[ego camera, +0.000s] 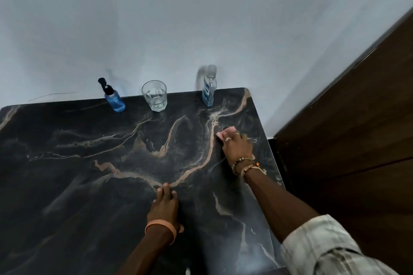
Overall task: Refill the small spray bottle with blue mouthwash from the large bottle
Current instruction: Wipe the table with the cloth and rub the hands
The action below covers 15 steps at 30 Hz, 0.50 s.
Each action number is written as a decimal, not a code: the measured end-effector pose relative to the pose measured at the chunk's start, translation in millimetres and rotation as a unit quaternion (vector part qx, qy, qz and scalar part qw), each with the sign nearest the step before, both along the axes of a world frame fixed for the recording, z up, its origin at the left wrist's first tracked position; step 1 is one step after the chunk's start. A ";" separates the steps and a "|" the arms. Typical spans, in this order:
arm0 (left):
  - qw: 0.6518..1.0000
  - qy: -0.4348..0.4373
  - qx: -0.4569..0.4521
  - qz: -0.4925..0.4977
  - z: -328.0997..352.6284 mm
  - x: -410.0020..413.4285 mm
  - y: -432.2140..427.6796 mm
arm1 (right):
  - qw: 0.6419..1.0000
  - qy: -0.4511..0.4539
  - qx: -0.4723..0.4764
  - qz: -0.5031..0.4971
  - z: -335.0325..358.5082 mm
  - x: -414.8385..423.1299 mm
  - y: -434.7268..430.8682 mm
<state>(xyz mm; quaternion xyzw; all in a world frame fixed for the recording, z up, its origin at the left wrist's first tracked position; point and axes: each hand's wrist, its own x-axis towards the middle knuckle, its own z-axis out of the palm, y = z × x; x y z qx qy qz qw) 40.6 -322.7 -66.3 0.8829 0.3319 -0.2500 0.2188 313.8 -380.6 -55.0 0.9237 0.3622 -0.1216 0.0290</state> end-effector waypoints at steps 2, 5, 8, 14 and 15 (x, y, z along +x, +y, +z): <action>1.000 0.008 0.003 -0.005 1.3 2.6 -0.9 | 1.000 0.009 0.013 -0.009 0.1 -10.2 9.8; 1.000 0.006 -0.002 -0.008 1.8 2.3 -0.2 | 0.996 -0.019 -0.004 0.084 -6.6 -25.8 -1.8; 1.000 -0.009 -0.006 -0.002 1.6 0.9 -0.3 | 0.999 -0.030 -0.019 0.026 -5.2 -9.3 -10.5; 1.000 -0.024 -0.015 0.004 2.0 -2.9 1.7 | 0.991 -0.001 -0.033 0.130 -6.9 -15.4 -11.2; 0.999 -0.028 -0.017 0.004 1.2 -3.3 1.7 | 0.993 0.009 -0.035 0.115 -3.7 -6.0 -15.4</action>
